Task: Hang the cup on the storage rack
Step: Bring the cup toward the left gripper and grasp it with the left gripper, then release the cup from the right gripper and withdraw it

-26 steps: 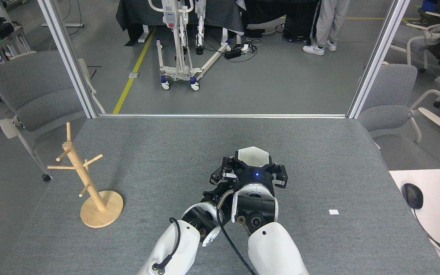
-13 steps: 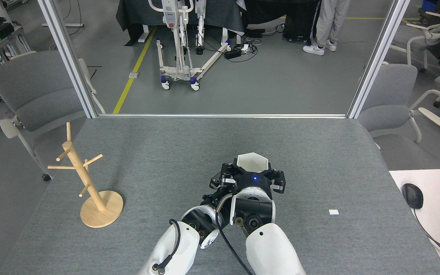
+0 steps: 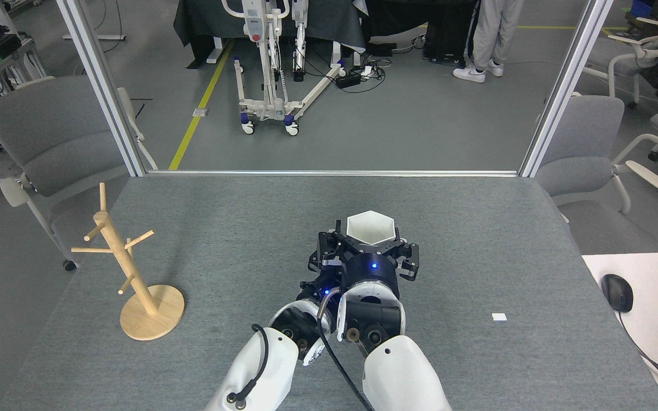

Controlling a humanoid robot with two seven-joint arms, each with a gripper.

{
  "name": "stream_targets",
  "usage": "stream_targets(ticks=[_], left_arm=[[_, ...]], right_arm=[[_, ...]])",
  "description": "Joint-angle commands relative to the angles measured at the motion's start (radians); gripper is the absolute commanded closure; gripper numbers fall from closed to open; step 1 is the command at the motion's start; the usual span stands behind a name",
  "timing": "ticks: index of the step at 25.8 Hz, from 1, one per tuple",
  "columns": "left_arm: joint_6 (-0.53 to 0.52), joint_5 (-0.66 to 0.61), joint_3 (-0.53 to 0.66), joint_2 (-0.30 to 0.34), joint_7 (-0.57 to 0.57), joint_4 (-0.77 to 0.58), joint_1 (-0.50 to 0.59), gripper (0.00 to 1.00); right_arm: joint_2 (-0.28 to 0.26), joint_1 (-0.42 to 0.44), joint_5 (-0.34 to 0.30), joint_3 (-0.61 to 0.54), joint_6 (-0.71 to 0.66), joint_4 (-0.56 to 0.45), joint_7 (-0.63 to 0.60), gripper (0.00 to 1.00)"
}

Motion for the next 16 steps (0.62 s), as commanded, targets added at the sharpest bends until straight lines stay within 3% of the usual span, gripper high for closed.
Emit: stream_targets(ticks=[1, 9, 16], left_arm=[[-0.194, -0.003, 0.004, 0.002, 0.005, -0.041, 0.016, 1.00], [-0.194, -0.006, 0.002, 0.002, 0.005, -0.037, 0.033, 1.00], [-0.194, -0.006, 0.004, 0.002, 0.004, -0.023, 0.033, 1.00]], right_arm=[[0.004, 0.002, -0.041, 0.023, -0.080, 0.007, -0.148, 0.01], [0.007, 0.002, -0.047, 0.020, -0.102, 0.030, -0.367, 0.01], [0.012, 0.003, -0.141, 0.020, -0.099, 0.036, -0.560, 0.02]])
